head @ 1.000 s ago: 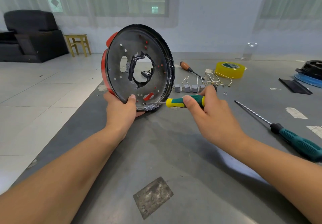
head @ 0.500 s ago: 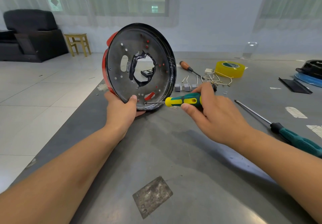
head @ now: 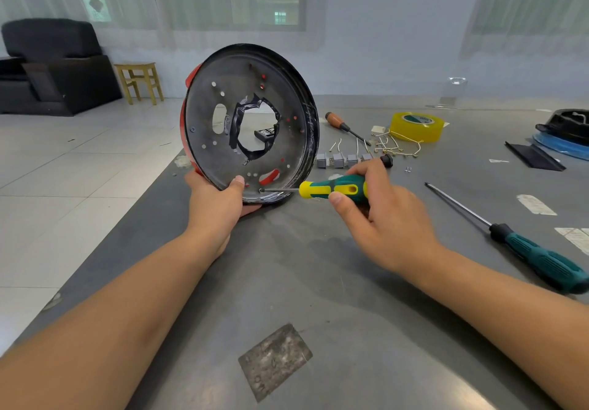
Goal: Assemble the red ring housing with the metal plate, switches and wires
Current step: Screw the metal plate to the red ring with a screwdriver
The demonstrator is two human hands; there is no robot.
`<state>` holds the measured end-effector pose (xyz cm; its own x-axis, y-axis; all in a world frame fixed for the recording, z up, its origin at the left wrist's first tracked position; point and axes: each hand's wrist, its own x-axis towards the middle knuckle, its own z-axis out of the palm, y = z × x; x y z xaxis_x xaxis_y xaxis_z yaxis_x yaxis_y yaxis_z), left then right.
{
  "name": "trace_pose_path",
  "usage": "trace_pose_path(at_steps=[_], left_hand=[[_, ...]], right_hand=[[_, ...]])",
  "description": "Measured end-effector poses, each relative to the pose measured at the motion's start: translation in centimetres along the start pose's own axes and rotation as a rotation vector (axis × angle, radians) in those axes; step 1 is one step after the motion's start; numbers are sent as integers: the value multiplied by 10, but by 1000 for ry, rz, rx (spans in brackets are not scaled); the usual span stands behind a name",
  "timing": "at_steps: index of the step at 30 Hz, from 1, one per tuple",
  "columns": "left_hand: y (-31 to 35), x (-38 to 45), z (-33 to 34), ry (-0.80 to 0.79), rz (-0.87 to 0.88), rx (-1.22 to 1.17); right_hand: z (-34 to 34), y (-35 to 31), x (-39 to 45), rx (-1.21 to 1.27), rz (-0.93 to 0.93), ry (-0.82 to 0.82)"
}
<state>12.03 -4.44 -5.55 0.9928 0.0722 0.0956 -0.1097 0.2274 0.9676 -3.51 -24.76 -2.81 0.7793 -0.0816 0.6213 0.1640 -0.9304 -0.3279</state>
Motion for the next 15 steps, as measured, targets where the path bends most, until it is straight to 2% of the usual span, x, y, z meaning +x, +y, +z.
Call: trace_pose_path(at_steps=[4, 9, 11, 15], left_hand=[[1, -1, -1, 13, -8, -23], [2, 0, -3, 16, -24, -59], [2, 1, -4, 10, -39, -82], [3, 1, -7, -39, -68, -156]], right_hand=[[-2, 12, 1, 187, 65, 149], [-11, 42, 9, 377, 292, 322], [-12, 54, 11, 400, 376, 308], [-5, 70, 9, 280, 488, 126]])
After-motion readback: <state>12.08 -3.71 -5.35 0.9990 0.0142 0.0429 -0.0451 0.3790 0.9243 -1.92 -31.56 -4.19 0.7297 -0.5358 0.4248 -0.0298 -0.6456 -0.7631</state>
